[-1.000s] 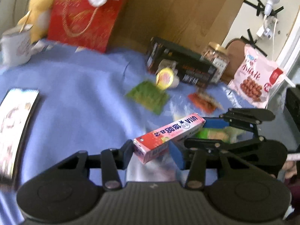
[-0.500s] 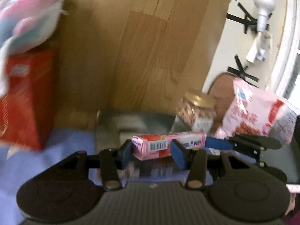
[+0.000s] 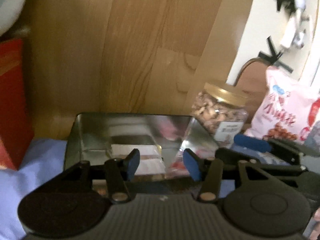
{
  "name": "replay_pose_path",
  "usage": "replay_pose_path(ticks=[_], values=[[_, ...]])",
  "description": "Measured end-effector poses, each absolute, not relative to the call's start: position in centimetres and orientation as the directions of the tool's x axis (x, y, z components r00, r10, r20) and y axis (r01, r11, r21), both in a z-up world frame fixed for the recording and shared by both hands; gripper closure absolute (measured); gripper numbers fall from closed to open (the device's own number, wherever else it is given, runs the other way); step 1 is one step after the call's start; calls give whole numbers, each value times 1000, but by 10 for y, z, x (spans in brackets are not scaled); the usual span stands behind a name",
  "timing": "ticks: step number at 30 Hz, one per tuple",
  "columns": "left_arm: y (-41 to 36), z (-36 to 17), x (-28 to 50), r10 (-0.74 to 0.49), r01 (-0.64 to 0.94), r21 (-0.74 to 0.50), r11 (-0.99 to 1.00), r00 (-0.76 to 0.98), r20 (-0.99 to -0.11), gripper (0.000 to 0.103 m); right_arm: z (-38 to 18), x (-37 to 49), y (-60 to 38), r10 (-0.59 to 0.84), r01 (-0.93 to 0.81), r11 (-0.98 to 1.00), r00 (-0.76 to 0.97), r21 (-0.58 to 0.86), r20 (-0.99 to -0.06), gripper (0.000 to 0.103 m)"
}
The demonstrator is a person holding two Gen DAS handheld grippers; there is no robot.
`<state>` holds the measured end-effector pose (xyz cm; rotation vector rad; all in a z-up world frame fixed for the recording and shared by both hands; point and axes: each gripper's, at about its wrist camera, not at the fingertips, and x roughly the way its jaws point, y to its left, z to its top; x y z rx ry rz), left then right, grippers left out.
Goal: Organize snacks
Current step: 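Carry the pink box into the black box and open the right tool, then grasp the green snack packet with the left tool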
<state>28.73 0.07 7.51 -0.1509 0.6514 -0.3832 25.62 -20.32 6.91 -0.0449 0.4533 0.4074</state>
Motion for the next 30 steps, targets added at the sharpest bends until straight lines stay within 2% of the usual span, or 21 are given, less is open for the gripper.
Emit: replay_pose_path(ticks=[5,12,19,23,27,30], values=[[28,86,229,-437,308,-321,896,741,-510,50,62,208,-221,461,-429,885,754,182,-467,46],[68,56,160,-455,246,-418,874,717,-528,50,22,161,-233,473,-351,881,672,317,-569,46],[118,36,118,-462,163,-525,835,725,-510,50,9,130,-259,539,-257,822,641,508,-547,46],[109,28,101,-507,220,-516,828,687,-520,50,13,109,-263,556,-269,805,653,528,-515,45],[102,23,86,-571,284,-533,797,642,-512,50,31,85,-248,627,-417,772,625,479,-466,45],[99,19,82,-623,309,-574,759,603,-498,50,38,70,-219,688,-549,725,548,416,-476,44]])
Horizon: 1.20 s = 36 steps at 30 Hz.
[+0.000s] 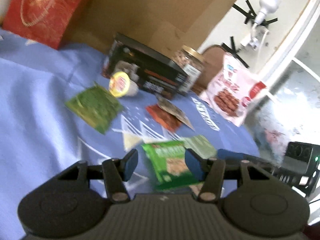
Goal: Organize snacks
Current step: 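Grasp the green snack packet with the left tool, then carry the green packet into the black box and open the left tool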
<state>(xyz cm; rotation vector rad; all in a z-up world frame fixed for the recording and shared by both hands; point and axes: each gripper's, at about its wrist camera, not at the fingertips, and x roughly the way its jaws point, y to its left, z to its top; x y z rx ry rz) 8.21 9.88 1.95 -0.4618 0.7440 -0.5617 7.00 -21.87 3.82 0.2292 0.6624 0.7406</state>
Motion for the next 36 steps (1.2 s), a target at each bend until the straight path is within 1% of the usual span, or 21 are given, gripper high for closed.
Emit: replay_pose_path(ticks=[1,2,4,7,8,9,10,11,13,14,18,25,30,36], values=[[98,18,84,-637,307,-592,745,590,-496,50,38,67,-207,690,-578,719,530,385,-493,43],[97,16,85,-646,302,-605,736,580,-497,47,37,64,-196,684,-603,718,520,347,-511,42],[94,9,90,-670,287,-640,713,549,-500,39,32,56,-171,648,-651,723,523,231,-554,35],[87,0,97,-683,269,-659,702,516,-517,39,26,48,-142,567,-683,729,568,43,-596,34],[85,-2,98,-683,268,-661,701,515,-517,42,25,48,-135,550,-688,725,581,-2,-600,34],[83,-2,99,-685,271,-662,699,520,-511,43,23,48,-130,537,-691,722,590,-34,-604,34],[80,-2,100,-689,273,-665,696,514,-510,54,21,49,-127,524,-690,721,594,-53,-610,34],[78,-4,102,-691,268,-668,694,506,-516,61,17,52,-122,505,-687,723,597,-73,-624,35],[77,-6,104,-685,260,-667,698,512,-517,62,11,54,-118,476,-679,724,619,-122,-624,38],[77,-5,105,-678,258,-661,705,518,-521,63,11,55,-117,476,-677,725,623,-124,-621,39],[76,6,105,-656,270,-632,727,545,-522,64,11,60,-120,473,-657,745,643,-117,-603,46],[71,45,125,-613,322,-550,771,610,-502,66,32,79,-119,493,-632,766,695,-117,-523,46],[61,76,163,-575,354,-480,803,674,-464,66,53,119,-120,492,-597,793,744,-119,-453,46],[56,93,229,-518,333,-432,838,733,-442,66,67,192,-117,498,-569,821,750,-41,-435,46]])
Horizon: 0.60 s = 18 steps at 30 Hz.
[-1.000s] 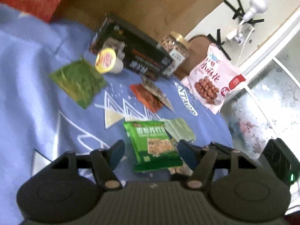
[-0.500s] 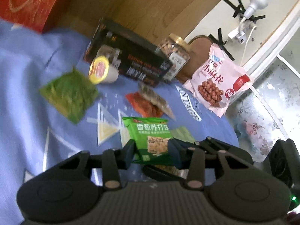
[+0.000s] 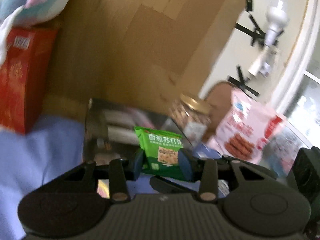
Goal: Organize snacks
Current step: 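Carry the green packet into the black box and open the left tool, then grasp the green seaweed pouch with the right tool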
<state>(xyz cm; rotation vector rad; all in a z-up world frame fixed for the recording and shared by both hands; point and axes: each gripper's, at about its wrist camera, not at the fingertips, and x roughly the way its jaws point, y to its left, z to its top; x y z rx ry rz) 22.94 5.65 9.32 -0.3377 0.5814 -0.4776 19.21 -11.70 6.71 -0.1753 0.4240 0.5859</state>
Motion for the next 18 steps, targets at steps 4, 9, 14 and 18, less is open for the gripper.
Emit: replay_pose_path(ticks=[4,9,14,18], values=[[56,91,271,-437,268,-385,883,770,-465,63,64,247,-106,510,-562,827,729,26,-456,45],[71,86,280,-410,228,-397,889,783,-468,62,55,280,-99,518,-539,835,701,110,-490,41],[100,87,243,-402,191,-447,874,800,-446,59,57,245,-121,535,-530,835,716,150,-449,41],[115,74,205,-390,141,-489,861,800,-456,59,54,221,-130,576,-550,809,671,208,-467,41]])
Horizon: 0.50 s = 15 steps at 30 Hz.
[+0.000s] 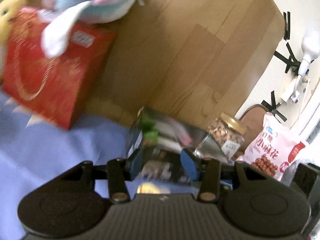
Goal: Organize snacks
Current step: 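Grasp the green seaweed pouch with the right tool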
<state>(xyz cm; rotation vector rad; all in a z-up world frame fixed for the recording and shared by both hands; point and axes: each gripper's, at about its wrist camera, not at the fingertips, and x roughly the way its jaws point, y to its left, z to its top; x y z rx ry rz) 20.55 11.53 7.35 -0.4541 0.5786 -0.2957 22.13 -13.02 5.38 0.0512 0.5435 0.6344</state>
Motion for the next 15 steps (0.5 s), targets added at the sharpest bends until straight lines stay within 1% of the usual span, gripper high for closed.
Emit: replay_pose_path(ticks=[5,8,10,13,15], values=[[133,44,169,-370,72,-541,838,802,-468,59,44,205,-123,613,-558,780,591,284,-524,41],[146,29,165,-316,7,-513,858,795,-518,59,39,193,-109,652,-596,740,524,310,-548,41],[157,20,165,-336,-17,-548,836,775,-536,59,34,185,-94,655,-633,720,482,286,-582,41],[169,12,159,-390,-15,-608,794,754,-528,59,25,183,-76,620,-658,719,461,223,-635,41],[171,10,150,-422,4,-634,773,750,-509,59,20,195,-73,617,-633,726,427,269,-661,42]])
